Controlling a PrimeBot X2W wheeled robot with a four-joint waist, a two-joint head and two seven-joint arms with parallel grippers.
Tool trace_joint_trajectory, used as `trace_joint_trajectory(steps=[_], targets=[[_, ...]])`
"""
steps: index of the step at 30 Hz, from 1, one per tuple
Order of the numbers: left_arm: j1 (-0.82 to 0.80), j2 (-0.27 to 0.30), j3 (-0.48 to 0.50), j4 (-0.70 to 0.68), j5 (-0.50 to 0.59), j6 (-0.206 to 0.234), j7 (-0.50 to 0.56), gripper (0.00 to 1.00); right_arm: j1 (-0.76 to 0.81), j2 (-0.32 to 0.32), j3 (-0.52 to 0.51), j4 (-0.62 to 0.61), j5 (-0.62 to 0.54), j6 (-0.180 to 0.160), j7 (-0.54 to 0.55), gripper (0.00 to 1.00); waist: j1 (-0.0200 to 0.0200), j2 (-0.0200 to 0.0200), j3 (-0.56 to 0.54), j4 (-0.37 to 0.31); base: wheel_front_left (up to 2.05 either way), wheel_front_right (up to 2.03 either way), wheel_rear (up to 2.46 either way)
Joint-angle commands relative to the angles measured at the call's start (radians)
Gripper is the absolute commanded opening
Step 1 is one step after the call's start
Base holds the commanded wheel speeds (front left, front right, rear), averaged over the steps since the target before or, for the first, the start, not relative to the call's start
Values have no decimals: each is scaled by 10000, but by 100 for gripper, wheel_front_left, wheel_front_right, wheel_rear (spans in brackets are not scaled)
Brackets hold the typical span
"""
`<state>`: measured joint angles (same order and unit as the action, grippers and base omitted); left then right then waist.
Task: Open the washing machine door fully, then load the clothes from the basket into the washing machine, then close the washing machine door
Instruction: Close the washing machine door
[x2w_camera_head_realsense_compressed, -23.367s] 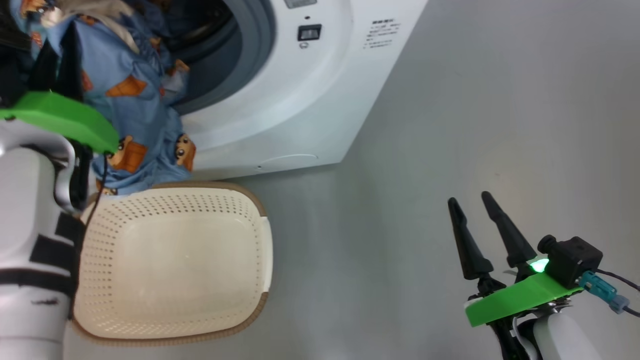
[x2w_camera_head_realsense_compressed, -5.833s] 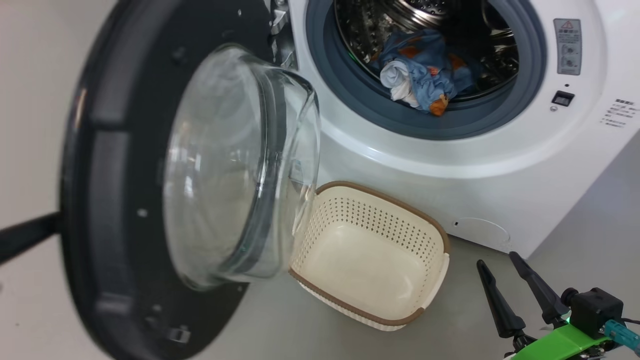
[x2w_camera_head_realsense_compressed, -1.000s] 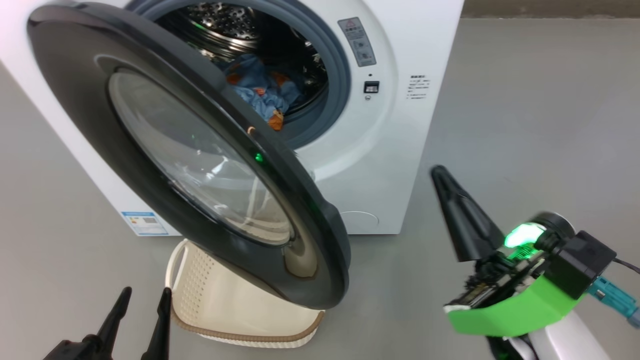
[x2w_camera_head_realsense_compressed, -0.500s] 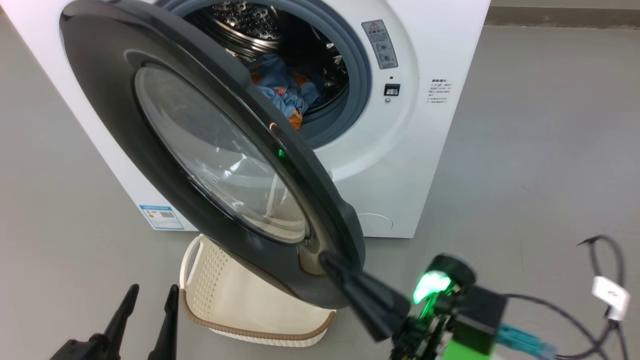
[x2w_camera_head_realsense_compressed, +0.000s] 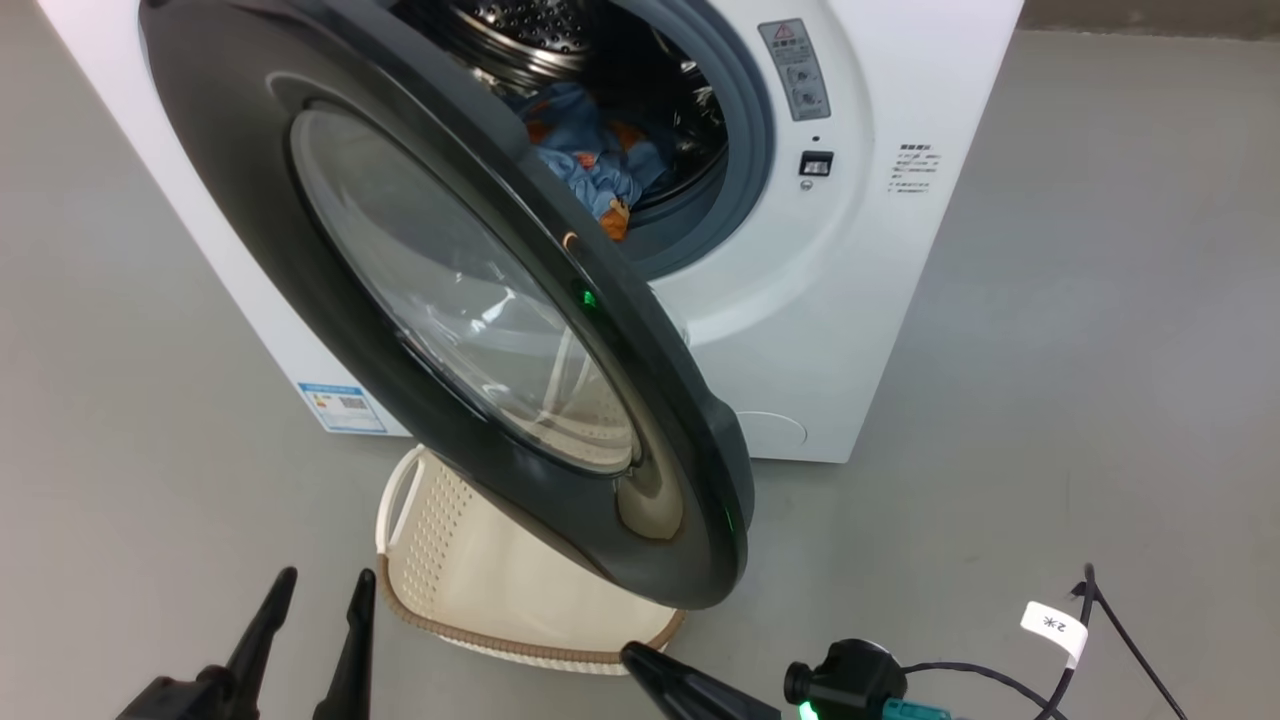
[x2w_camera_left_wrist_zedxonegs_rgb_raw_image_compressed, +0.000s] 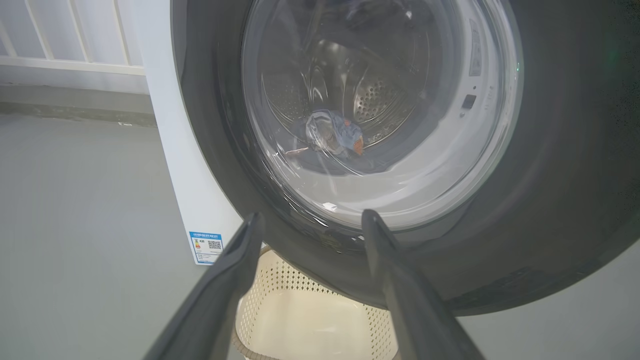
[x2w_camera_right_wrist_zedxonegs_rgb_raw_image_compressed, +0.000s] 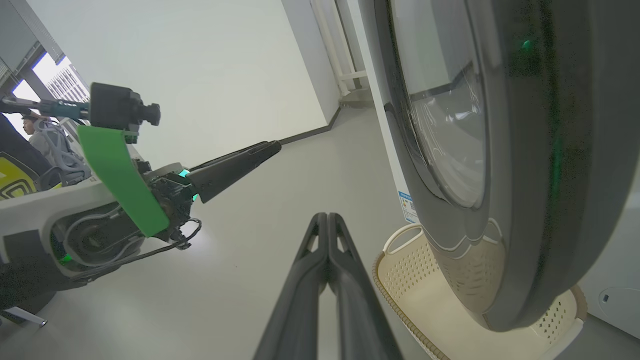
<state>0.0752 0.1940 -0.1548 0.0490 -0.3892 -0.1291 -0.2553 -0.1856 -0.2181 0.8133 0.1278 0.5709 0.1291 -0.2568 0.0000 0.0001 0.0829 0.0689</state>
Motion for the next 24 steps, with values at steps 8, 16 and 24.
trace_joint_trajectory(steps=[8, 16, 24], targets=[[-662, 59, 356, -221, 67, -15, -65, 100, -348, 278, -536, 520, 118, 16, -49, 0, 0, -1, 286, 119, 0, 0, 0], [-840, 63, 414, -260, 97, -15, -65, 100, -629, 542, -1634, 608, -27, 16, -49, 0, 0, -1, 502, 104, 0, 0, 0], [-1071, 40, 368, -389, 105, -15, -65, 100, -916, 685, -3026, 593, -248, 16, -49, 0, 0, -1, 817, 148, 0, 0, 0]])
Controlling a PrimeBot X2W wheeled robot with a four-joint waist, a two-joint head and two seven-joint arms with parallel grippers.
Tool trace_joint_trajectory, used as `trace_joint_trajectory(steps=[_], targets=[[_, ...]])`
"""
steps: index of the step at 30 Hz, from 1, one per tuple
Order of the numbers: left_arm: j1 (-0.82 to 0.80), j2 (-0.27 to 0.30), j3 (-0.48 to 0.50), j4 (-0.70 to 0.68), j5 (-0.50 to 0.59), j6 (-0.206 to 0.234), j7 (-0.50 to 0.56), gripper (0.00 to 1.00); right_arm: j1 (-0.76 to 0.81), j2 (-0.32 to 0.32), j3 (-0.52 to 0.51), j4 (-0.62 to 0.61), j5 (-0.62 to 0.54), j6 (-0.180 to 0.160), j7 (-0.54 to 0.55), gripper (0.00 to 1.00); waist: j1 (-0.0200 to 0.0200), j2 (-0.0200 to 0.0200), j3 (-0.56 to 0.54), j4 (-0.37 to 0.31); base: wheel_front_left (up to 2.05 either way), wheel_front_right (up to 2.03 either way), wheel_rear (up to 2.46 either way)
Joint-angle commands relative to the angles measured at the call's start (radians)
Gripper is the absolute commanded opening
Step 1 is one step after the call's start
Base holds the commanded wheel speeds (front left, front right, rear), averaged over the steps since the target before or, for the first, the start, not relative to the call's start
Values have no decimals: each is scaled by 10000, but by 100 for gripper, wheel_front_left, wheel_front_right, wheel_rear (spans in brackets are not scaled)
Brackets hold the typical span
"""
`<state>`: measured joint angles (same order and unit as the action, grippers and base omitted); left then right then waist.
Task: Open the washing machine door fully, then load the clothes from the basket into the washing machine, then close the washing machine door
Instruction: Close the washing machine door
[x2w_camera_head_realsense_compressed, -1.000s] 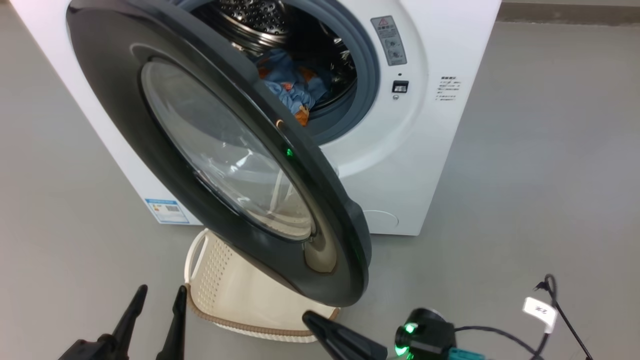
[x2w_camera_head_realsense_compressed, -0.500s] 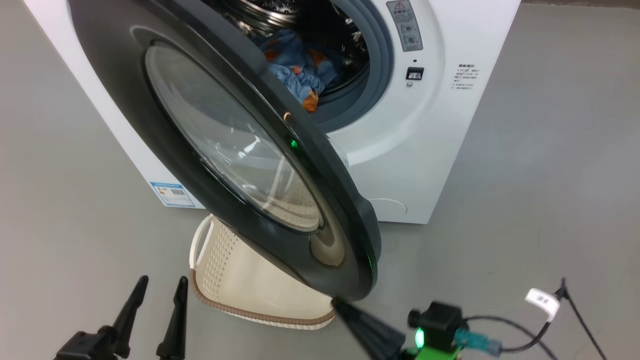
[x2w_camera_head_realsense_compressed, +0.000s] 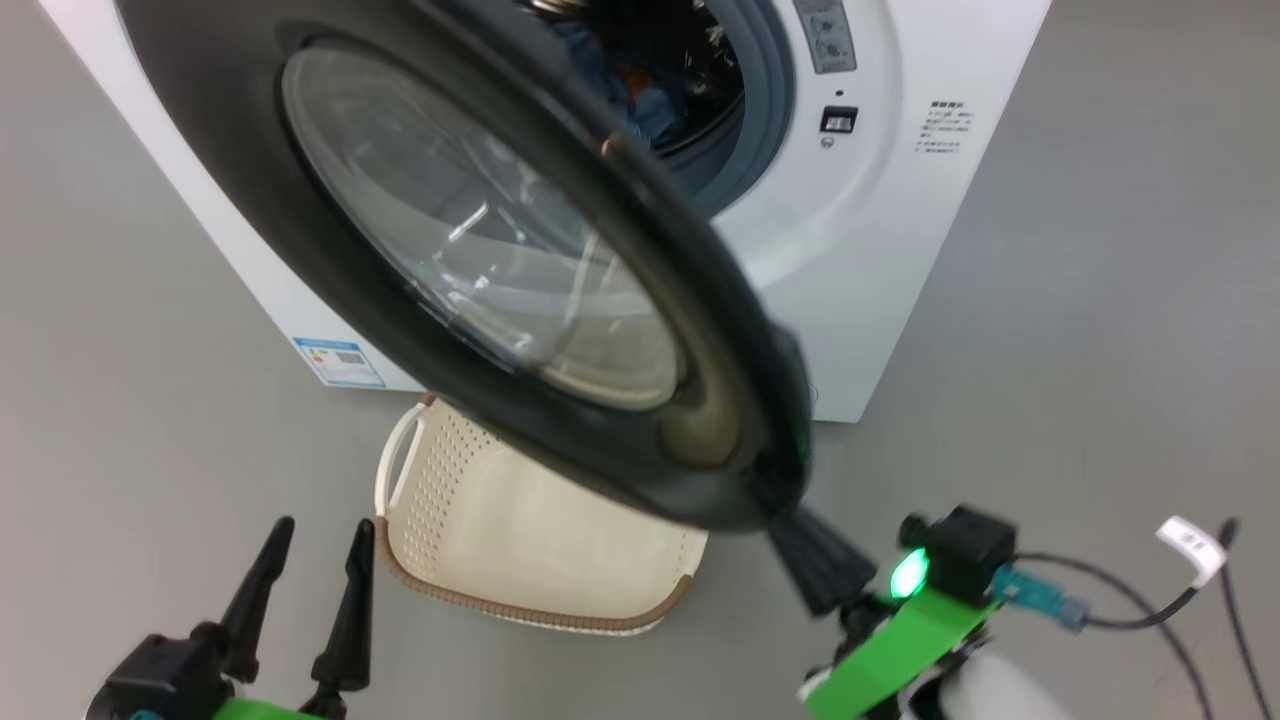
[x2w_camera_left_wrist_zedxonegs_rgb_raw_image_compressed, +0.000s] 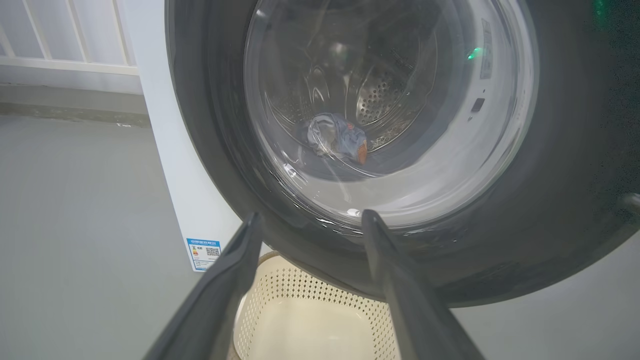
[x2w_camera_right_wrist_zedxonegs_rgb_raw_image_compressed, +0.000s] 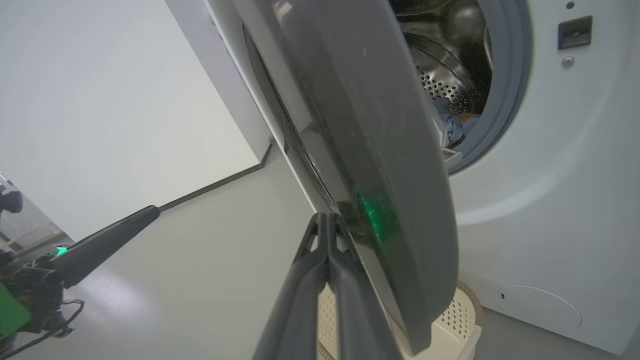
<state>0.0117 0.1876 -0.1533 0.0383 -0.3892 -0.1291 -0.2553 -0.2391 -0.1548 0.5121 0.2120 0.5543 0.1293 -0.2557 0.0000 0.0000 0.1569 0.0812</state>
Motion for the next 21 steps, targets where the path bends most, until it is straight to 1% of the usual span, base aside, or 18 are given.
trace_joint_trajectory(steps=[1, 10, 19, 21], targets=[[-485, 92, 336, -304, 108, -15, -65, 100, -448, 82, -245, -251, -106, 14, -61, 0, 0, 0, 149, 46, 0, 0, 0], [-1076, -111, 159, -441, 95, -15, -65, 100, -1460, 284, -1844, -31, -232, 14, -61, 0, 0, 0, 858, 359, 0, 0, 0], [-1849, -342, -140, -599, 55, -15, -65, 100, -2813, 358, -3185, 386, -543, 14, -61, 0, 0, 0, 1714, 899, 0, 0, 0], [-1918, -373, -169, -604, 54, -15, -65, 100, -2941, 375, -3346, 429, -596, 14, -61, 0, 0, 0, 1785, 956, 0, 0, 0]])
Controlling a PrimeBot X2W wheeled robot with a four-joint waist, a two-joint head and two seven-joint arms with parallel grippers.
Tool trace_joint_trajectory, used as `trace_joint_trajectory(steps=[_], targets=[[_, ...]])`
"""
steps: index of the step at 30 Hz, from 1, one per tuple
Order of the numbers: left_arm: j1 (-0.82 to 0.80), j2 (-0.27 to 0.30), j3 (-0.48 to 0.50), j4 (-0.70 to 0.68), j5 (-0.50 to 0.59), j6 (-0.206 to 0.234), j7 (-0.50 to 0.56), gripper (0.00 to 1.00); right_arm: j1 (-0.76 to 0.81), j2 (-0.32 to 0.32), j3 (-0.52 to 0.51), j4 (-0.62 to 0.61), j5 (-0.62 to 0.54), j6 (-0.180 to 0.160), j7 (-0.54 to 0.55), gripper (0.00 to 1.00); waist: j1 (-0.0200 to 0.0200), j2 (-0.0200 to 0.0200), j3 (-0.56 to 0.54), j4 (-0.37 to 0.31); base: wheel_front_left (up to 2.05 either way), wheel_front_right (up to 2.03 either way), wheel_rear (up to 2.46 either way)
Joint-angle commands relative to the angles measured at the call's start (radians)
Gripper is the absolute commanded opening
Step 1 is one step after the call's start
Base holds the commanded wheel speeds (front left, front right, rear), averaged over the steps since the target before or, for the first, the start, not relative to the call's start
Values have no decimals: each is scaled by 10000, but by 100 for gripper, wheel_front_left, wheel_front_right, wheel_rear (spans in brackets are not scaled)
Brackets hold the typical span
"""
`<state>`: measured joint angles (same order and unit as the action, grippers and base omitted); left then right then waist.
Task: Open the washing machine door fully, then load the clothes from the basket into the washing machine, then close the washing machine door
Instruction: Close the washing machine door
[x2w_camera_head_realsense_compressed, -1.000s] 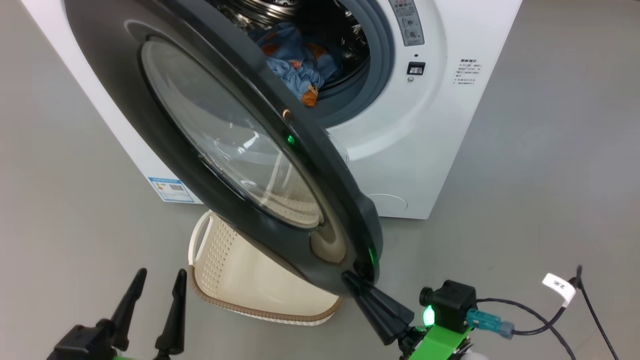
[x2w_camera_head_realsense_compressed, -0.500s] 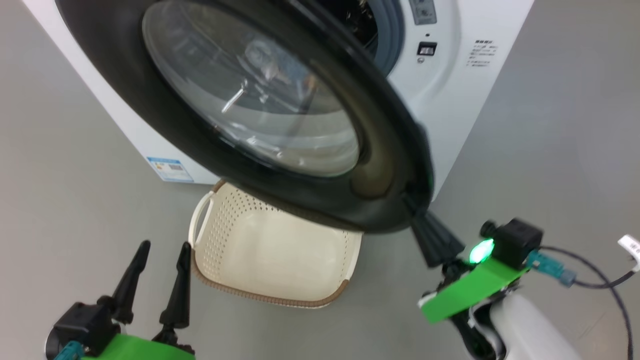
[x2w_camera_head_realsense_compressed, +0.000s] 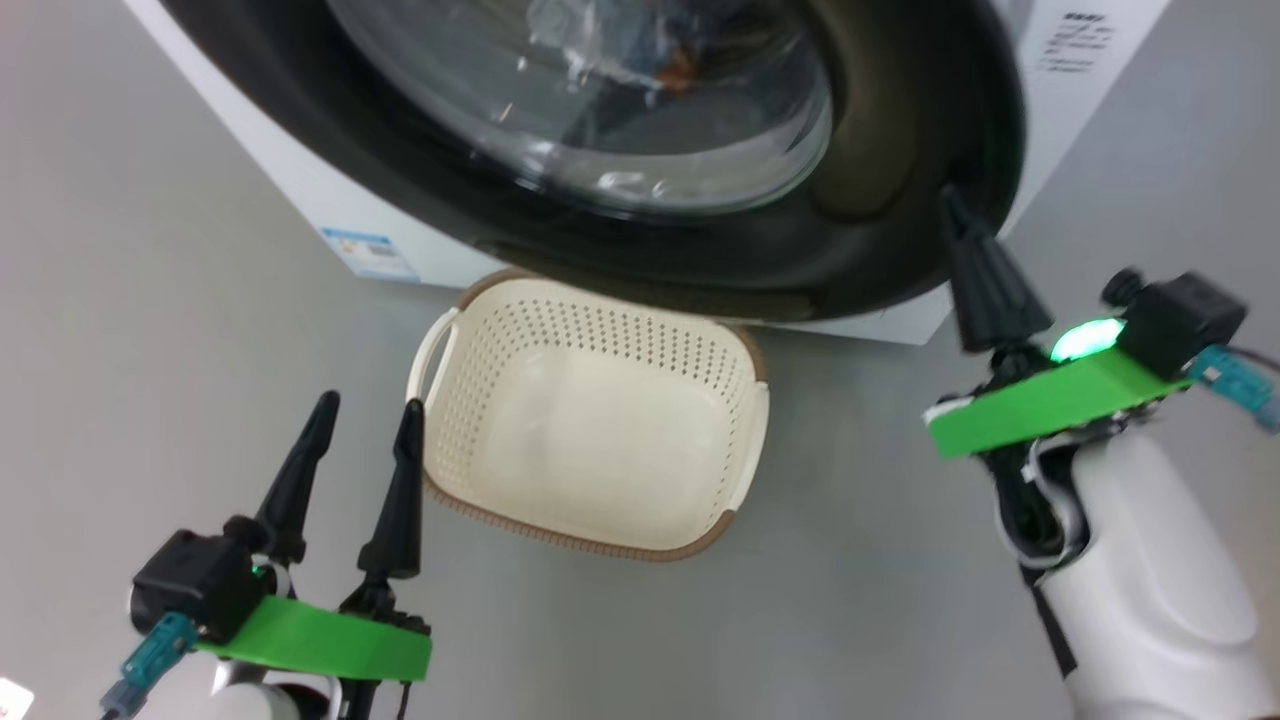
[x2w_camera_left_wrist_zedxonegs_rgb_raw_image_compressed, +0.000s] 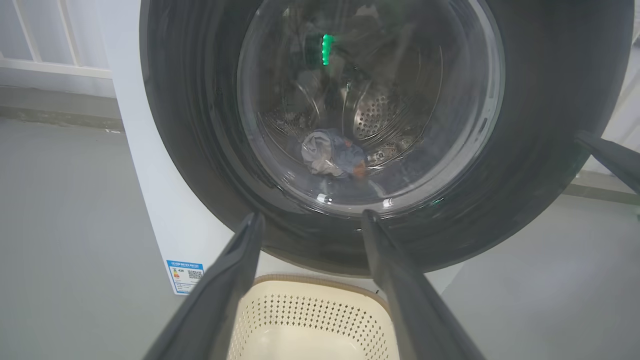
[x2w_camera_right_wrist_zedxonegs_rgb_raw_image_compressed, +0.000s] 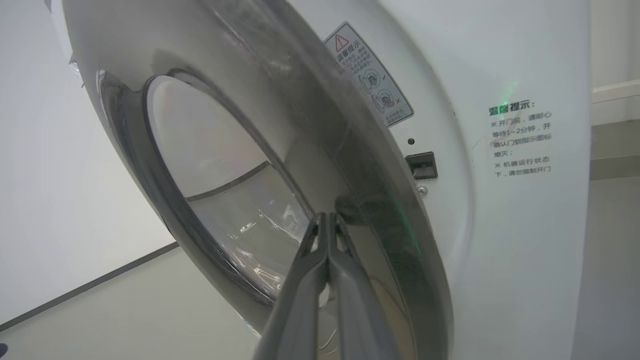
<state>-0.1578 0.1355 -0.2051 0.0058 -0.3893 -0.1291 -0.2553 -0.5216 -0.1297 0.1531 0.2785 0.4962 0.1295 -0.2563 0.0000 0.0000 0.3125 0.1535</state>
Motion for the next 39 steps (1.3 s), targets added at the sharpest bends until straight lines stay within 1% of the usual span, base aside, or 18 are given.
trace_joint_trajectory(steps=[1, 10, 18, 21, 27, 28, 29, 30, 31, 32, 33, 39], targets=[[-289, 120, 312, -285, 54, -15, -65, 100, -245, 134, 101, -193, -75, 12, -55, 0, 0, 0, 302, 293, 0, 0, 0], [-685, 13, 116, -309, 11, -15, -65, 100, -1212, 312, -1241, 28, -436, 12, -55, 0, 0, 0, 720, 670, 0, 0, 0], [-919, 42, -43, -290, -4, -15, -65, 100, -2036, 406, -1922, 36, -443, 12, -55, 0, 0, 0, 994, 850, 0, 0, 0], [-966, 62, -105, -230, -24, -15, -65, 100, -2085, 378, -1957, 55, -467, 12, -55, 0, 0, 0, 989, 899, 0, 0, 0], [-849, 113, 61, -21, -55, -15, -65, 100, -1654, 296, -1363, 98, -479, 12, -55, 1, 0, 0, 745, 811, 0, 0, 0], [-803, 114, 108, 41, -62, -15, -65, 100, -1526, 279, -1263, 106, -469, 12, -55, 11, 0, 0, 676, 783, 0, 0, 0], [-758, 117, 164, 109, -67, -15, -65, 100, -1385, 263, -1173, 113, -459, 12, -55, 19, 0, 0, 599, 750, 0, 0, 0], [-714, 127, 226, 182, -66, -15, -65, 100, -1234, 245, -1077, 127, -450, 12, -55, 31, 0, 0, 513, 708, 0, 0, 0], [-662, 134, 312, 274, -67, -15, -65, 100, -1079, 228, -982, 140, -446, 12, -55, 50, 0, 0, 434, 663, 0, 0, 0], [-606, 142, 391, 397, -61, -15, -65, 100, -914, 214, -900, 149, -446, 12, -55, 81, 0, 0, 344, 617, 0, 0, 0], [-561, 168, 428, 505, -49, -15, -65, 100, -745, 198, -808, 162, -451, 12, -55, 100, 0, 0, 260, 568, 0, 0, 0], [-320, 326, 679, 905, 19, -15, -65, 100, 191, 90, -469, 233, -469, 12, -55, 100, 0, 0, -246, 223, 0, 0, 0]])
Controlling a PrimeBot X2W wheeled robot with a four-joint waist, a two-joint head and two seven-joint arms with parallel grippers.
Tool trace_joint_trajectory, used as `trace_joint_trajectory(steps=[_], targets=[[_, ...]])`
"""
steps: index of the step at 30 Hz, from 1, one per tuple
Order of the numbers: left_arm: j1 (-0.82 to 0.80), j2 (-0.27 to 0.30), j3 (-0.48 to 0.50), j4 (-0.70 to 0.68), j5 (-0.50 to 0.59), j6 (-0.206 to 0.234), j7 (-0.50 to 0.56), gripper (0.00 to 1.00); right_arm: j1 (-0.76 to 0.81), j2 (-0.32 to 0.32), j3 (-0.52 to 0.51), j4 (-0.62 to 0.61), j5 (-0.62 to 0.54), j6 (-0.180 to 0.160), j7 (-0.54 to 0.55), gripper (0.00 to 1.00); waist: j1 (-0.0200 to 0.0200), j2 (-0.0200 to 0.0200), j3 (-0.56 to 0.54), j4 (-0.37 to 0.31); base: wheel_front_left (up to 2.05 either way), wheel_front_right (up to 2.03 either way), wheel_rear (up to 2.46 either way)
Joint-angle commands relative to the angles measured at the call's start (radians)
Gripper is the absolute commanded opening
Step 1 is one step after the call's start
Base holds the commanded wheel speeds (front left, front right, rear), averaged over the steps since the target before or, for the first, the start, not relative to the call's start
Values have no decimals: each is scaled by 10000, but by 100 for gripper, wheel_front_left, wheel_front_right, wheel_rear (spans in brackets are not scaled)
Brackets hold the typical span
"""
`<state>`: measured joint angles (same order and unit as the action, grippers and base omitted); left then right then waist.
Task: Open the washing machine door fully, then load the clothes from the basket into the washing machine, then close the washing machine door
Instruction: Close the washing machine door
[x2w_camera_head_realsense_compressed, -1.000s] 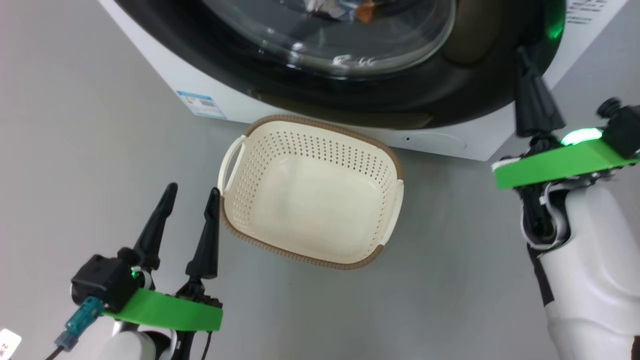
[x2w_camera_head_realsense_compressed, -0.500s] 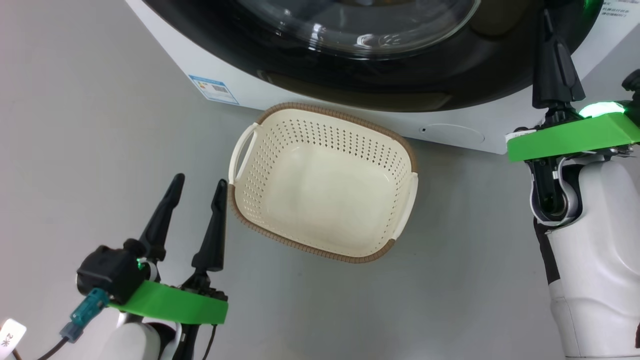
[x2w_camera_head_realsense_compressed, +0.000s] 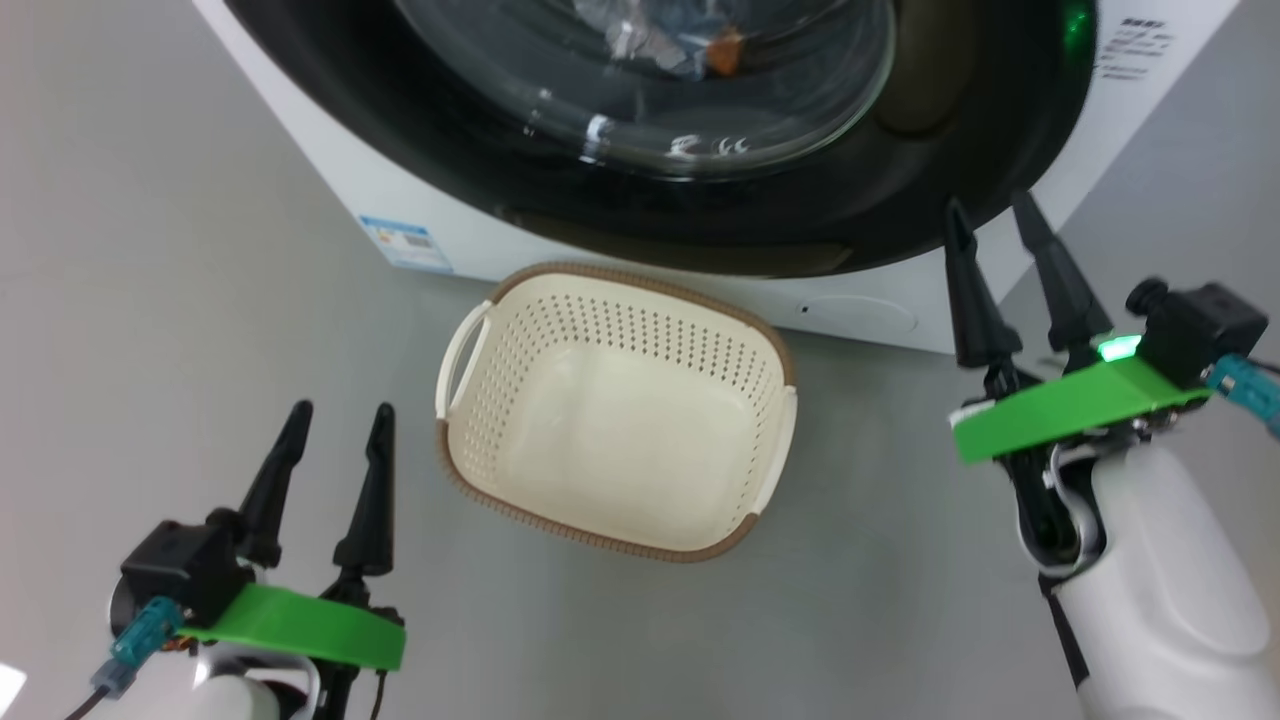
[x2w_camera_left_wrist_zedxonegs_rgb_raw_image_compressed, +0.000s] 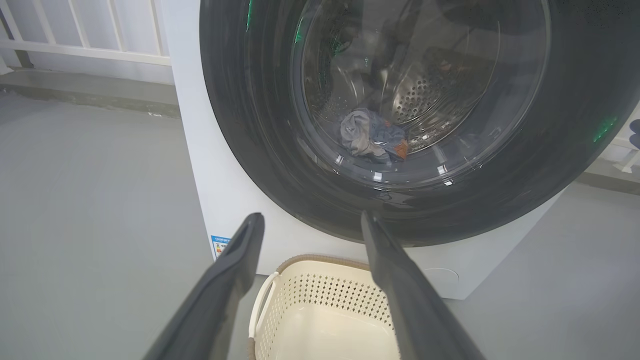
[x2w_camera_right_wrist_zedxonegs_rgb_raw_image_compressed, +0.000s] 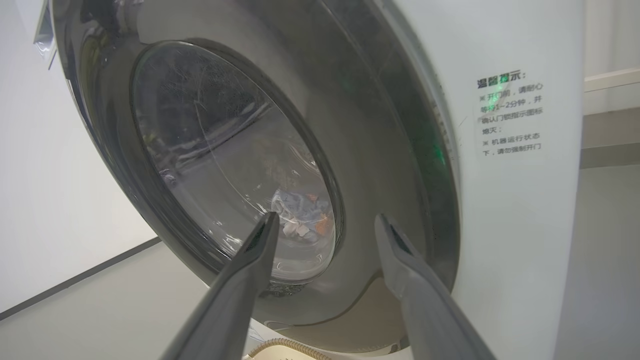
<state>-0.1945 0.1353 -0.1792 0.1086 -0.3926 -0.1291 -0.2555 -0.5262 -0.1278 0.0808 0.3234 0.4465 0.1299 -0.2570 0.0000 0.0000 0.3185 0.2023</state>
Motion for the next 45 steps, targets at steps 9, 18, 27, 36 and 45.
trace_joint_trajectory(steps=[9, 18, 27, 36, 45], targets=[[453, 566, 723, 301, 92, -15, -63, 100, 1410, -60, 335, -164, 2, 8, -48, 100, 0, 0, -1036, -818, 0, 0, 0], [822, 784, 891, 544, 52, -15, -63, 100, 2526, -272, 217, -161, -34, 8, -48, 100, 0, 0, -1618, -1473, 0, 0, 0], [1187, 872, 1108, 671, 101, -15, -63, 100, 3350, -480, 10, -142, -43, 8, -48, 100, 0, 0, -1977, -2036, 0, 0, 0], [1596, 895, 1332, 745, 271, -15, -63, 100, 3933, -591, -191, -191, -26, 8, -48, 100, 0, 0, -2354, -2465, 0, 0, 0], [1890, 860, 1647, 720, 518, -15, -63, 100, 4374, -644, -333, -358, -38, 8, -48, 100, 0, 0, -2505, -2608, 0, 0, 0]])
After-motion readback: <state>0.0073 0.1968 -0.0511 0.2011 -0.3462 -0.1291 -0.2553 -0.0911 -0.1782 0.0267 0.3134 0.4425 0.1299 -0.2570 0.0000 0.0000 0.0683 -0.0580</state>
